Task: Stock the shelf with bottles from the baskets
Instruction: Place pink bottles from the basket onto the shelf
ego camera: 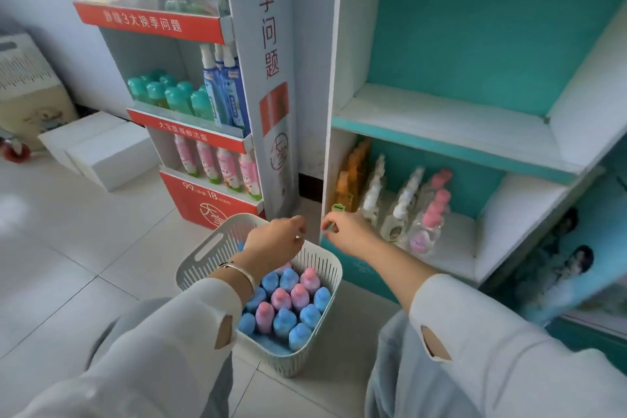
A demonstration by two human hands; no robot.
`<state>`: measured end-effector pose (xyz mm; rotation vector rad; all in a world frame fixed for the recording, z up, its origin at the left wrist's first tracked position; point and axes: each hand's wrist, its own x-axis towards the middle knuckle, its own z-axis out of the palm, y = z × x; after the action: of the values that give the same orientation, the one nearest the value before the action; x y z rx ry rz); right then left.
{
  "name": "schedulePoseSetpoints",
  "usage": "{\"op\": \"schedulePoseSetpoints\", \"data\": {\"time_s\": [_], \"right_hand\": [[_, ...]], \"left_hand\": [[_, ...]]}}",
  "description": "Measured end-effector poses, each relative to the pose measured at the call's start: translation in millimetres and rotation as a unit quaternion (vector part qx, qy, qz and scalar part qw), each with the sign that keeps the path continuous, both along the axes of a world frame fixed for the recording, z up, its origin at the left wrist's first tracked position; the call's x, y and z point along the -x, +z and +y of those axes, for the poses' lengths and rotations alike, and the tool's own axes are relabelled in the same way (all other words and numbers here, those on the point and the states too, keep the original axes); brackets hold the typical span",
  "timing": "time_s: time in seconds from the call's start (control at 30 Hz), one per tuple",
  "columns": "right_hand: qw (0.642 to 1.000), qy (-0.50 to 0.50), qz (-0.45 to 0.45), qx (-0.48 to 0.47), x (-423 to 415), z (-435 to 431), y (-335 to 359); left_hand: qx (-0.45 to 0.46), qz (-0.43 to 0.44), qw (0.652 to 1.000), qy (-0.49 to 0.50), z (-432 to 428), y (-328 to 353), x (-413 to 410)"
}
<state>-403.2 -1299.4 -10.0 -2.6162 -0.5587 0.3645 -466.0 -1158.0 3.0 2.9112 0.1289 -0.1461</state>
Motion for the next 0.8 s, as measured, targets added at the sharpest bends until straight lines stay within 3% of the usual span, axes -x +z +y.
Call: {"op": "schedulePoseSetpoints", "data": {"time_s": [0.23,0.8], "right_hand": [[0.999,0.027,0.014,0.011,-2,10,-2],[0.975,0.141,0.101,0.14,-67,80,-70]], "left_hand": [[-0.017,0.008,1.0,-0.01,-5,0,-3],[-0.016,0.099,0.994,-0.049,92,-57,-63]]}}
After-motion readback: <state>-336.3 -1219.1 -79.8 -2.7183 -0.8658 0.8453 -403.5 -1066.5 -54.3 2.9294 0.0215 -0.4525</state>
